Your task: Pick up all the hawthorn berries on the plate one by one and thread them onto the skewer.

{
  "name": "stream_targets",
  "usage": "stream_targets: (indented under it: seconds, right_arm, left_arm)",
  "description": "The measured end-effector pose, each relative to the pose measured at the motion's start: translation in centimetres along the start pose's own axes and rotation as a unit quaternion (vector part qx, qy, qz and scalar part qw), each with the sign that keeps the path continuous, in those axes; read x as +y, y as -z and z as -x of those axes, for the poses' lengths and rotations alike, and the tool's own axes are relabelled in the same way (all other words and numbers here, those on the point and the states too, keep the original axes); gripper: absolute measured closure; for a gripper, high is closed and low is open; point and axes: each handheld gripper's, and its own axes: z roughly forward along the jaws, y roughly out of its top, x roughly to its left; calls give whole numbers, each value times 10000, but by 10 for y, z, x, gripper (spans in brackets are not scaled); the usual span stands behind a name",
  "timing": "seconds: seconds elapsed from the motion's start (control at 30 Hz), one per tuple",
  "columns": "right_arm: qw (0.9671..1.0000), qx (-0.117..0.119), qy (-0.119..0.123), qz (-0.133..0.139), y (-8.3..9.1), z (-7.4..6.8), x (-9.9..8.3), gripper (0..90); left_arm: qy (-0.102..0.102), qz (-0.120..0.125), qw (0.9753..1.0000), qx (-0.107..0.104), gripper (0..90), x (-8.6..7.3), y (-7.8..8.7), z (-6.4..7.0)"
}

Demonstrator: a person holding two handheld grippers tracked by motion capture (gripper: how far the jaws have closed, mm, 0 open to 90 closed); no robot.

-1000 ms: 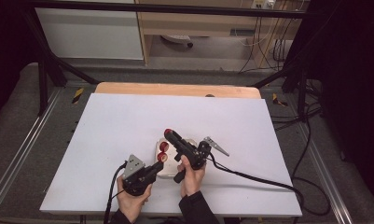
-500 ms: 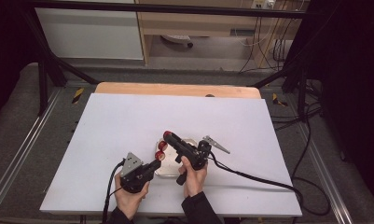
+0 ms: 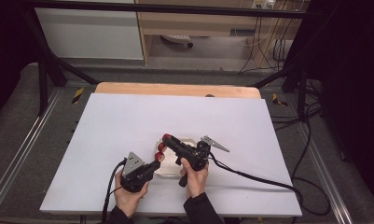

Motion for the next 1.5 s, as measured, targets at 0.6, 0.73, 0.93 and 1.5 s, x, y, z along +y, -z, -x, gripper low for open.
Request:
stream_targets:
  seconds: [0.6,0.73,0.93,1.5]
  right_arm:
    - [9715,-1001,1732,-1275,27,7,20,147]
    - [9544,-1138,2100,-1790,33,11,24,74]
    - [9257,-1358,2513,-2479,47,21,26,24]
    - [9071,-1712,2574,-2854,106,50,35,8]
  left_arm:
    - [-308,113,9994,-92,883,2,13,-15]
    - [-380,13,9992,-136,882,2,16,-19]
    - [-415,-108,9989,-213,880,8,22,-25]
    - [-509,-864,9944,-331,876,37,6,-24]
